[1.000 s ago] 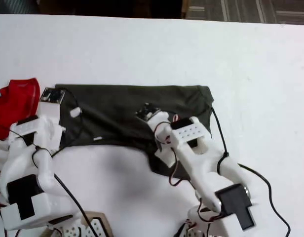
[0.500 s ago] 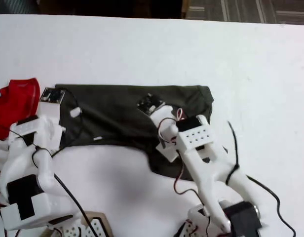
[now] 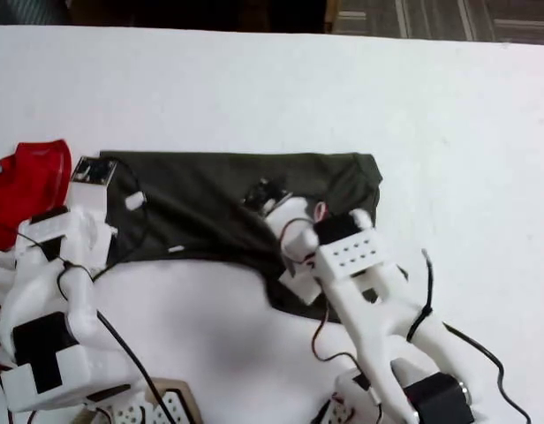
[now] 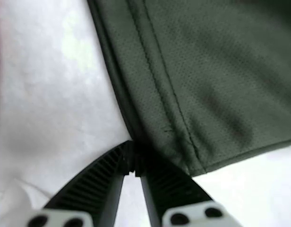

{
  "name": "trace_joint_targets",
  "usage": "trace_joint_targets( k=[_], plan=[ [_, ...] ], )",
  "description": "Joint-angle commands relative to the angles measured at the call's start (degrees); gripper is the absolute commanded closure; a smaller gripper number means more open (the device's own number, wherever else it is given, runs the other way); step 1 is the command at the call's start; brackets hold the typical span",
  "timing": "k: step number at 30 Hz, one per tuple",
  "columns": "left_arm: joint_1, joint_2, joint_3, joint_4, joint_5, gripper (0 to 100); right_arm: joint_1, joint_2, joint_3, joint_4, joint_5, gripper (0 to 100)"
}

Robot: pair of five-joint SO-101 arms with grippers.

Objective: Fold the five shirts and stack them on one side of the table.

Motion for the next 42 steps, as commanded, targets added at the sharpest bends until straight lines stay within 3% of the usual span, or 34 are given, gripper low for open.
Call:
trace_joint_targets(
  k=[1,14,20,28,42],
  plan=[
    [1.14,-1.05,0.31,-1.14,0.53,97,-4.79,-2.51,1.85,-1.19,0.09,98.0],
    [1.14,-1.05,0.31,-1.14,0.53,97,-5.49,-2.59,6.24,-5.85,0.18,97.6],
    [1.14,-1.05,0.31,-1.14,0.53,97,-5.41,-2.07,6.51,-8.57,0.35,83.6],
    [1.14,-1.05,0.31,-1.14,0.53,97,1.36,-1.98,6.68,-12.79,0.62,87.6],
    [1.14,-1.05,0.31,-1.14,0.53,97,0.04,-1.98,10.46,-14.55,0.62,87.5]
  ],
)
